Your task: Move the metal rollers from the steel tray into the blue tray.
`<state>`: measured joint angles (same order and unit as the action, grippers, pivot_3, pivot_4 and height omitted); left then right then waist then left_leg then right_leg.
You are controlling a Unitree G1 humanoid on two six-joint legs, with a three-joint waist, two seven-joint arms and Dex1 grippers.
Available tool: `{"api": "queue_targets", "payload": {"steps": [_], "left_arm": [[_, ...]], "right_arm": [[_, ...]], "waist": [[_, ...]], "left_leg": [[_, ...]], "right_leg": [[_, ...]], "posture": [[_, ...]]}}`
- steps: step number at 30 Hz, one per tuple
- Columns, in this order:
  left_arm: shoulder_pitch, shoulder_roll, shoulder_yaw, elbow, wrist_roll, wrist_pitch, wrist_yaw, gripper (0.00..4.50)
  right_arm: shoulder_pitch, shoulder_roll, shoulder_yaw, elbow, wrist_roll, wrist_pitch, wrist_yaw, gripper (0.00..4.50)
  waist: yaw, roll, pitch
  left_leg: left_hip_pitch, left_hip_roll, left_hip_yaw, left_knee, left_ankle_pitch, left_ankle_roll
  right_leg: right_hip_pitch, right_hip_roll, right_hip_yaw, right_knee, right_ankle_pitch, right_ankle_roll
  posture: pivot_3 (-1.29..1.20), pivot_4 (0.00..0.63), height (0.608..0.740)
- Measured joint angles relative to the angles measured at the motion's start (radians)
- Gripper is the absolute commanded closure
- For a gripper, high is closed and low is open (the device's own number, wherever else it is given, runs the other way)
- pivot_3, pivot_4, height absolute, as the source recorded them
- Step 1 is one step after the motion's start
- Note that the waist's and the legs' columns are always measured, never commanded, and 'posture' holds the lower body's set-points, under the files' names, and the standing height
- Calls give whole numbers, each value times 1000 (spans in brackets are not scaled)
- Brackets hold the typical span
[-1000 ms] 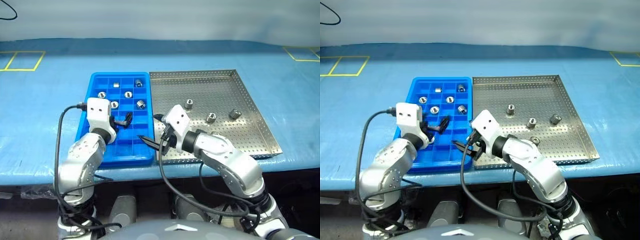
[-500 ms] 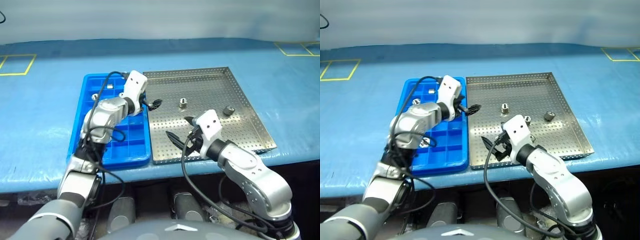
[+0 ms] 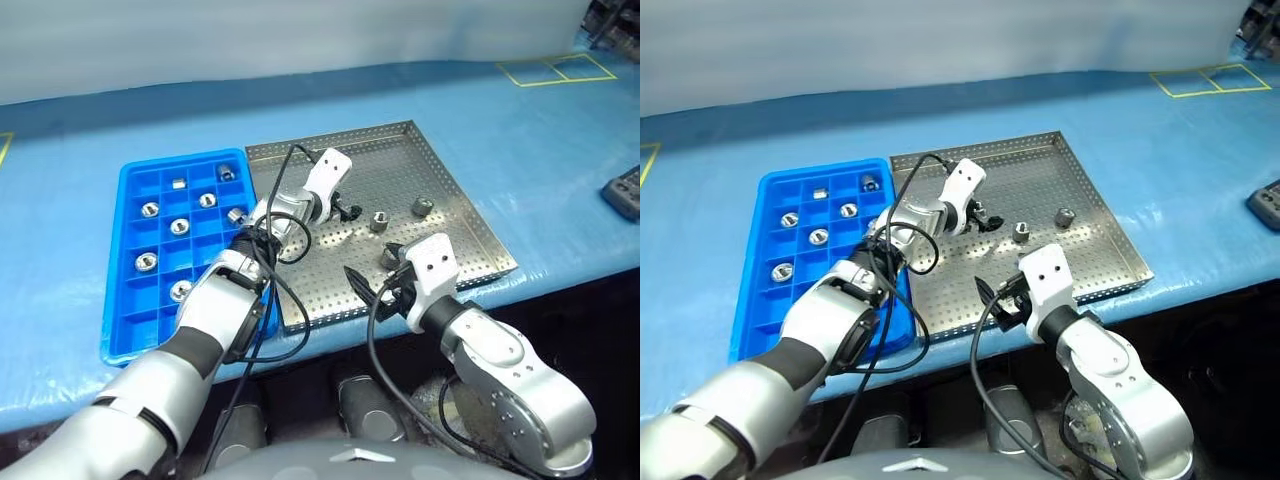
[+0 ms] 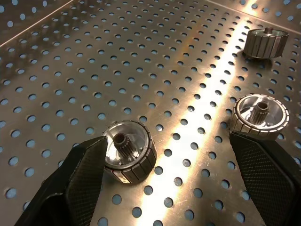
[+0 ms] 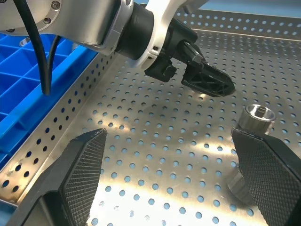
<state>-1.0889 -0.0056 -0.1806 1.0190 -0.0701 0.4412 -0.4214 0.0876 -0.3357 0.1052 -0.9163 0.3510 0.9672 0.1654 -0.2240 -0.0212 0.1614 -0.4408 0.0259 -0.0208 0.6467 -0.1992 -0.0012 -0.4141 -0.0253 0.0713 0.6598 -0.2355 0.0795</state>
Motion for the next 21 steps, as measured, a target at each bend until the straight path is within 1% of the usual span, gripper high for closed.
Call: {"api": "queue_targets", "payload": {"steps": [3, 8, 18, 21], "left_arm": [[-9, 1, 22, 34, 14, -23, 40, 26], [-17, 3, 58, 71, 26, -42, 90, 26], [-17, 3, 84, 81, 51, -28, 118, 26], [-12, 0, 90, 81, 59, -26, 117, 611]], "right_arm": [[7, 0, -2, 0, 0, 0, -6, 0], [-3, -1, -6, 0, 2, 0, -11, 0], [-26, -5, -6, 2, 9, 1, -10, 0], [-27, -6, -6, 3, 9, 1, -10, 0]], "waist": [[-20, 0, 0], [-37, 0, 0], [-38, 0, 0], [-38, 0, 0]], "left_leg": [[1, 0, 0, 0, 0, 0], [1, 0, 0, 0, 0, 0], [4, 0, 0, 0, 0, 0], [6, 0, 1, 0, 0, 0]], "right_leg": [[1, 0, 0, 0, 0, 1], [1, 0, 1, 0, 1, 1], [4, 0, 1, 0, 1, 1], [6, 0, 1, 0, 1, 1]], "posture": [[-323, 150, 740], [-309, 150, 740], [-304, 150, 740], [-300, 150, 740]]}}
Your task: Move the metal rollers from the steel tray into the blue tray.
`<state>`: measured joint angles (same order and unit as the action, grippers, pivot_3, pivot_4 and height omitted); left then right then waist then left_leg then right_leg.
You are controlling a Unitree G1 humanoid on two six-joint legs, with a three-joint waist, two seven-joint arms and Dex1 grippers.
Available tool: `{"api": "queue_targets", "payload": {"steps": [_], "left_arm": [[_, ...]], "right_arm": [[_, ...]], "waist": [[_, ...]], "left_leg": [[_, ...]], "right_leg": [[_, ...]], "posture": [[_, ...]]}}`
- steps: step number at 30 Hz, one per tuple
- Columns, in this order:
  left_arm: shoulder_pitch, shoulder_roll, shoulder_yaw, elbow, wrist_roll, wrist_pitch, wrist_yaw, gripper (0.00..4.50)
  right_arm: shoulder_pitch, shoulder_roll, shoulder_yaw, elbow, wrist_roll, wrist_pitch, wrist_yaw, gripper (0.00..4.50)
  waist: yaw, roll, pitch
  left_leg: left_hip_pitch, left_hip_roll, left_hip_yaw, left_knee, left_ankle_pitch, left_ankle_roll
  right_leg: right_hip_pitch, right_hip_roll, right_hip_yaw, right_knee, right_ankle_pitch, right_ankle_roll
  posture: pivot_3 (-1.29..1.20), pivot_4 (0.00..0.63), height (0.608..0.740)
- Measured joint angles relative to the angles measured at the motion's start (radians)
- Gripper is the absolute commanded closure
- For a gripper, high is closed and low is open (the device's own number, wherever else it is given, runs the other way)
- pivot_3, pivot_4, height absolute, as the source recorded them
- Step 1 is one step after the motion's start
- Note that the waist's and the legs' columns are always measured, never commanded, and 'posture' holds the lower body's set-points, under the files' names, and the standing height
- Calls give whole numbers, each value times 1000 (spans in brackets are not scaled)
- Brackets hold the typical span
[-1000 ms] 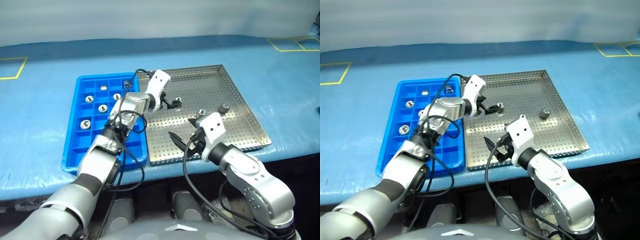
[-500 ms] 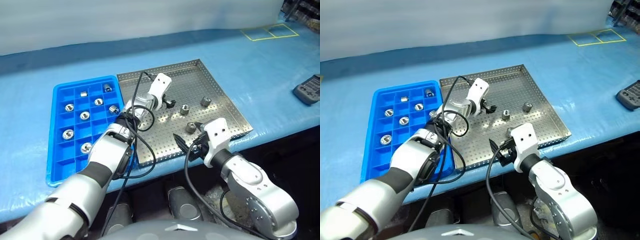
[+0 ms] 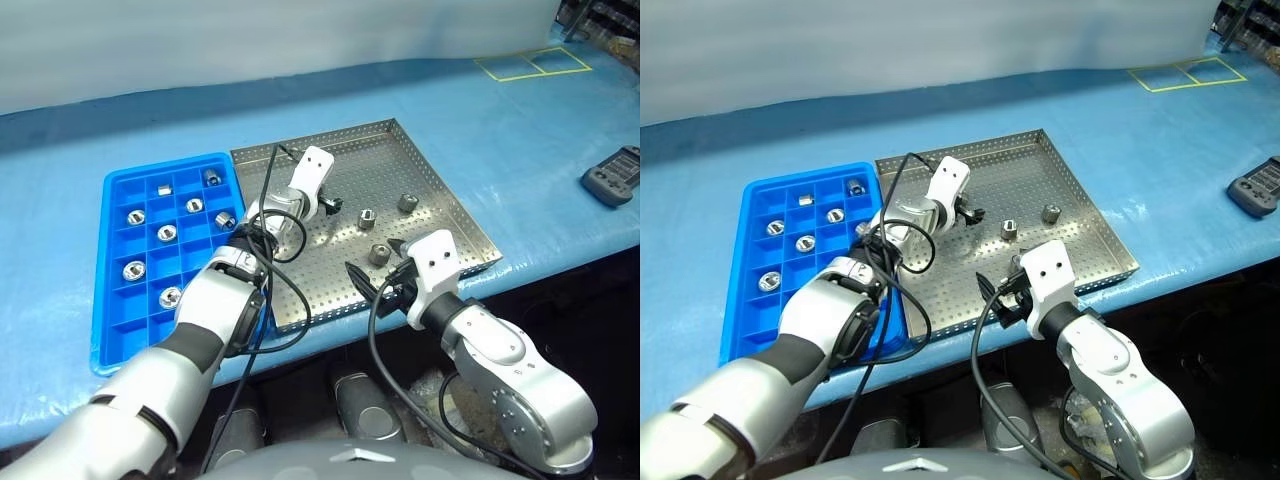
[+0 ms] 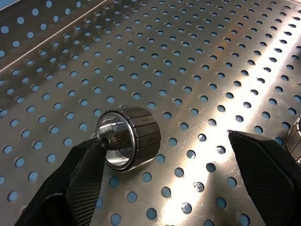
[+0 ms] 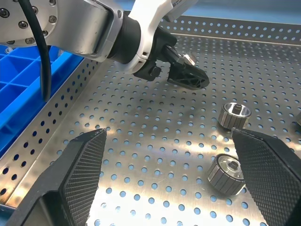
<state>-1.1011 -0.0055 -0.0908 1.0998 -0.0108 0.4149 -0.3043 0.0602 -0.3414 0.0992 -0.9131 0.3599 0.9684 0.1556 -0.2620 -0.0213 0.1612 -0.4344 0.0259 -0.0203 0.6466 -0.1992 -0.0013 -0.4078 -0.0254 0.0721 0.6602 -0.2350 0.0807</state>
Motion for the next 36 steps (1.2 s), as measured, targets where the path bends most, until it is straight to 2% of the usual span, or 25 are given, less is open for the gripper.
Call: {"api": "queue_targets", "payload": {"steps": [11, 19, 22, 25, 30, 36], "left_arm": [[27, -5, 7, 3, 12, 24, -5, 4264], [73, 15, 45, -95, -9, 80, -48, 4264], [141, 21, 52, -225, -40, 137, -90, 4264], [218, 36, 61, -431, -88, 209, -128, 4264], [290, 107, 87, -771, -160, 318, -156, 4264], [335, 173, 96, -868, -170, 382, -150, 4264]], "right_arm": [[-7, -4, -5, 3, 0, 2, 1, 0], [-14, -4, -4, 7, 2, 2, 4, 0], [-25, -4, 0, 10, 3, 2, 9, 0], [-36, -3, 3, 18, 3, 2, 13, 0], [-40, 0, 9, 35, 3, 2, 18, 0], [-51, 11, 26, 53, 2, -1, 23, 0]], "waist": [[5, 0, 0], [7, 0, 0], [7, 0, 0], [8, 1, 0], [14, 1, 0], [32, 1, 0]], "left_leg": [[1, 0, 0, -1, 0, 0], [0, 0, 0, -1, 0, 0], [-1, 0, 0, -2, 0, 0], [-3, 0, 0, -1, 0, 0], [-2, 0, 0, -1, 0, 0], [-1, 0, 0, 0, 0, 0]], "right_leg": [[1, 0, 0, 0, 0, 0], [0, 0, 1, 0, 0, 0], [-2, 0, 1, 0, 0, 0], [-4, 0, 1, 1, 0, 0], [-3, 0, 2, 1, 0, 0], [-2, 0, 1, 2, 0, 0]], "posture": [[-298, 150, 740], [-275, 150, 740], [-269, 150, 740], [-258, 150, 740], [-238, 150, 740], [-212, 150, 740]]}}
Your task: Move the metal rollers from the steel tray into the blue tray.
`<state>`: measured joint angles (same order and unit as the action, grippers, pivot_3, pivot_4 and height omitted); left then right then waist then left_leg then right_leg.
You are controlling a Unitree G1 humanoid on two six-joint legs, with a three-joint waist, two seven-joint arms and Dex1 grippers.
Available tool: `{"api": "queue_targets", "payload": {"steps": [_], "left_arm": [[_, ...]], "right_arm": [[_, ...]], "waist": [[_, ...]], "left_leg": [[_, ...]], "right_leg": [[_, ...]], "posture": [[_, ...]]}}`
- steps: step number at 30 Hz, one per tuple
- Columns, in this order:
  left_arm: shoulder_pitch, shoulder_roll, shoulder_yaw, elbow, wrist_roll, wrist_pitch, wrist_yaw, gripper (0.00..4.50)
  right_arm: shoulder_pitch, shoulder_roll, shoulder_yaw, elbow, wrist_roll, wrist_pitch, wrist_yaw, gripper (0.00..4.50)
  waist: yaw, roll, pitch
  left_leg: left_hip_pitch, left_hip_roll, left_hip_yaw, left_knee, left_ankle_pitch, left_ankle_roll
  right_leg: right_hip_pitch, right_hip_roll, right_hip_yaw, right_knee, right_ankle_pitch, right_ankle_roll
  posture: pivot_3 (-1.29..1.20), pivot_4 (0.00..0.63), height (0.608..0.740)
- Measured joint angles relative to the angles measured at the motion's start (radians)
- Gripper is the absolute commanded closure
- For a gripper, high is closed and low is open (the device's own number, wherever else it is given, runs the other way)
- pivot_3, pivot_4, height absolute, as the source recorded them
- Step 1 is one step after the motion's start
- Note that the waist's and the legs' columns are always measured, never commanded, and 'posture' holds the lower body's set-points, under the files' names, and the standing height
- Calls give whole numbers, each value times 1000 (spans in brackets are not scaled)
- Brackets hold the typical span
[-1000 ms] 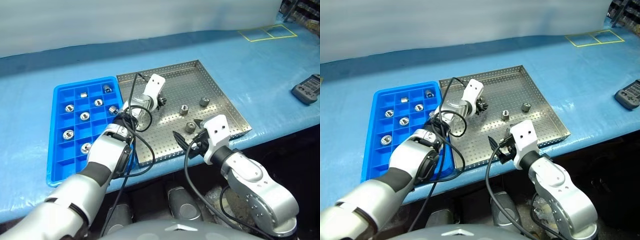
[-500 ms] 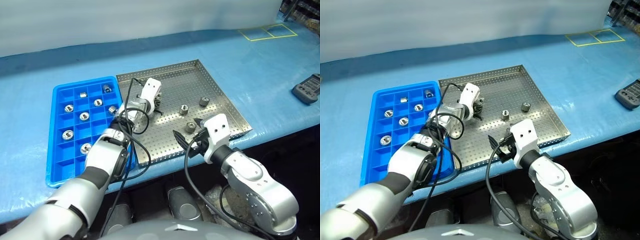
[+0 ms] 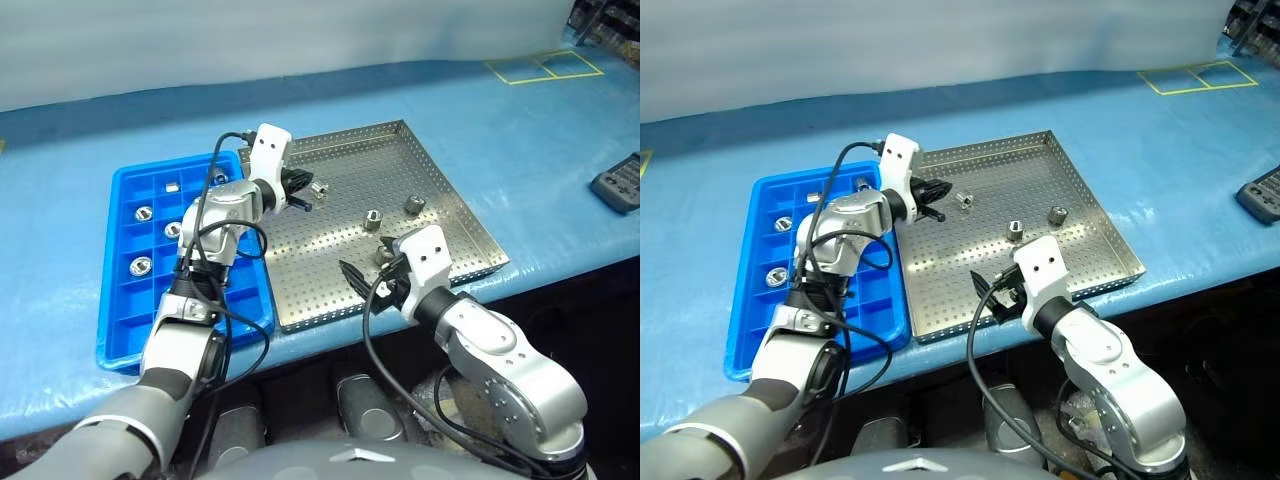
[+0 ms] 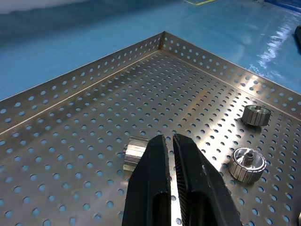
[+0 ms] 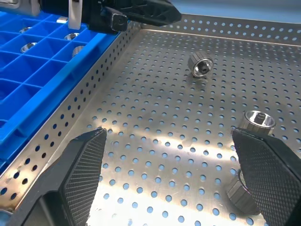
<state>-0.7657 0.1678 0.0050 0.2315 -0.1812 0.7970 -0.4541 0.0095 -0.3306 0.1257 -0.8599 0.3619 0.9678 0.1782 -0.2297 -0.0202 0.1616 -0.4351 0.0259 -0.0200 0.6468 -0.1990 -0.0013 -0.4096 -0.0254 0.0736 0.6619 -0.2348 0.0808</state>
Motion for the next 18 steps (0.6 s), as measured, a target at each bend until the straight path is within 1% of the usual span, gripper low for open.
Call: {"api": "queue_targets", "payload": {"steps": [3, 8, 12, 16, 18], "left_arm": [[1, 31, 9, 0, 3, 2, 15, 3630], [0, 40, 2, 3, 5, -3, 22, 1975], [-11, 14, -33, 56, 18, -42, 19, 648], [-72, -44, -107, 204, 64, -141, 16, 648], [-111, -73, -133, 286, 87, -194, 16, 648]], "right_arm": [[-16, 2, 11, 17, 0, -1, 8, 0], [-28, 2, 21, 31, -1, -2, 19, 0], [-39, 2, 26, 37, -1, -3, 27, 0], [-51, 1, 26, 42, -2, -4, 37, 0], [-61, 0, 26, 44, -3, -4, 39, 0]], "waist": [[6, 0, 0], [34, 0, 0], [59, 0, 0], [82, 0, 0], [86, 0, 0]], "left_leg": [[0, 0, 0, 0, 0, 0], [-1, 0, 0, 0, 0, 0], [-1, 0, 0, 0, 0, 0], [-1, -1, 0, 1, 0, 0], [-2, -1, 1, 1, 0, 0]], "right_leg": [[0, 0, 0, 0, 0, 0], [-1, 0, 0, 0, 0, 0], [0, 0, 0, 0, 0, 0], [0, 0, -1, 0, 0, 0], [-1, 0, 0, -1, 0, 0]], "posture": [[-202, 150, 740], [-183, 150, 740], [-180, 150, 740], [-199, 150, 740], [-215, 150, 740]]}}
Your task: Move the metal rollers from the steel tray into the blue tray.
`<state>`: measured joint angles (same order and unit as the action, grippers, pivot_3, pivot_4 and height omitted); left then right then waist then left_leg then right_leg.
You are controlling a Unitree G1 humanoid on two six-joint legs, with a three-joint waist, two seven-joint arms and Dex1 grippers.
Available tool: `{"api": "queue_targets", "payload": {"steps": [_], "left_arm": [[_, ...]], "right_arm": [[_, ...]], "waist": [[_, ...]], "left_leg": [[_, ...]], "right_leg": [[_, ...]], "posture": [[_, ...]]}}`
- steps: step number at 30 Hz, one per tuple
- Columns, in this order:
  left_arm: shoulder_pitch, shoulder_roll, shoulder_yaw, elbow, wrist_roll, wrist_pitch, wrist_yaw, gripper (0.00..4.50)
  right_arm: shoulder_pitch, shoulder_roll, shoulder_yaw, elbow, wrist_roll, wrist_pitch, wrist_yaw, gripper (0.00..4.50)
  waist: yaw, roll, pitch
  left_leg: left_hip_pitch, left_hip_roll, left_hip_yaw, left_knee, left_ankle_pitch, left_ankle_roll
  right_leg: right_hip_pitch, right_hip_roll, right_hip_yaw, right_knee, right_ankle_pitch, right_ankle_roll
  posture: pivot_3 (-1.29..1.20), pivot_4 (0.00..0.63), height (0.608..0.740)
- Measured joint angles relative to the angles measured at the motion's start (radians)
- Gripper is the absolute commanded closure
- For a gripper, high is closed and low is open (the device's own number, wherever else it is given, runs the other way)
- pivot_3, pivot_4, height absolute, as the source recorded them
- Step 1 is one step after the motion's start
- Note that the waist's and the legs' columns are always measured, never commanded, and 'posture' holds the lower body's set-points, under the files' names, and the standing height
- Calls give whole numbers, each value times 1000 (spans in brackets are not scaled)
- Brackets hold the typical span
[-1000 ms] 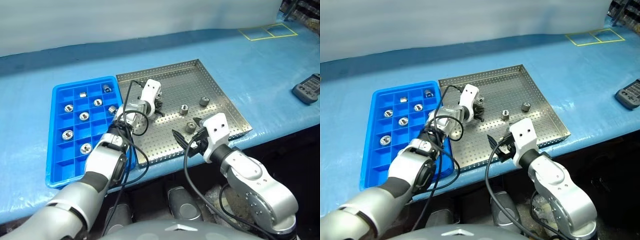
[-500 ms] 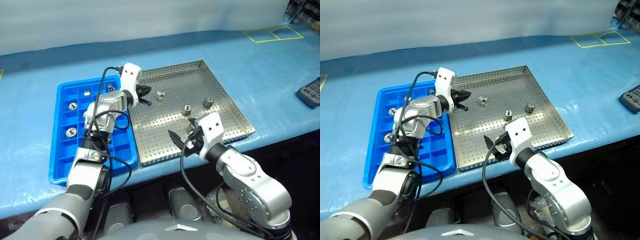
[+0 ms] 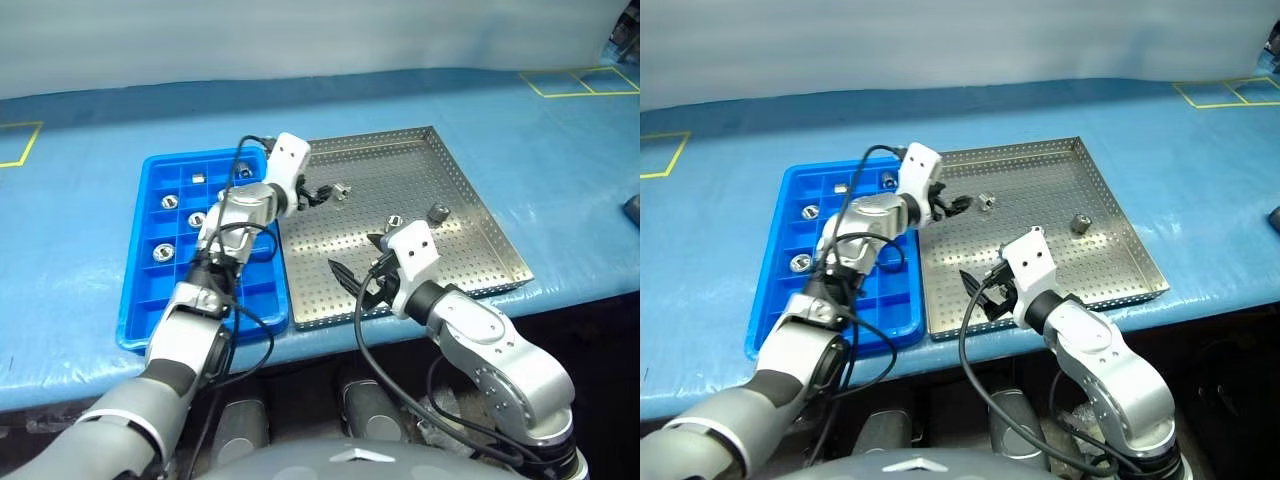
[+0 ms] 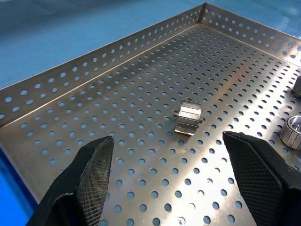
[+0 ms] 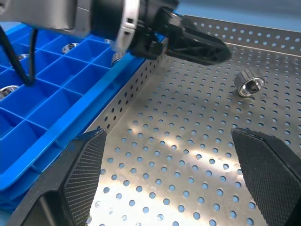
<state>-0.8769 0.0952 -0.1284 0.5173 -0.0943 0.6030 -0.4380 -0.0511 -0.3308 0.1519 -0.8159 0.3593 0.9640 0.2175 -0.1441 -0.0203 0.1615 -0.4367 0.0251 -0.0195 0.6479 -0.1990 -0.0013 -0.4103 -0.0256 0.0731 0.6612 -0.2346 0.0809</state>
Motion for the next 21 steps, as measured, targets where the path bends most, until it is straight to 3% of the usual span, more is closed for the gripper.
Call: {"api": "queue_targets", "payload": {"steps": [11, 21], "left_arm": [[-217, -90, -15, 501, 98, -250, 114, 648], [-250, -115, 3, 676, 134, -344, 139, 648]], "right_arm": [[38, 1, -5, -15, -4, 0, -29, 0], [57, 5, -13, -33, -5, 1, -48, 0]], "waist": [[-25, 0, 0], [-63, 0, 0]], "left_leg": [[-1, 0, 0, -1, 0, 0], [-2, 0, 0, -1, 0, 0]], "right_leg": [[-1, 0, 0, 0, 0, 0], [-1, 0, 0, 0, 0, 0]], "posture": [[-276, 150, 740], [-294, 150, 740]]}}
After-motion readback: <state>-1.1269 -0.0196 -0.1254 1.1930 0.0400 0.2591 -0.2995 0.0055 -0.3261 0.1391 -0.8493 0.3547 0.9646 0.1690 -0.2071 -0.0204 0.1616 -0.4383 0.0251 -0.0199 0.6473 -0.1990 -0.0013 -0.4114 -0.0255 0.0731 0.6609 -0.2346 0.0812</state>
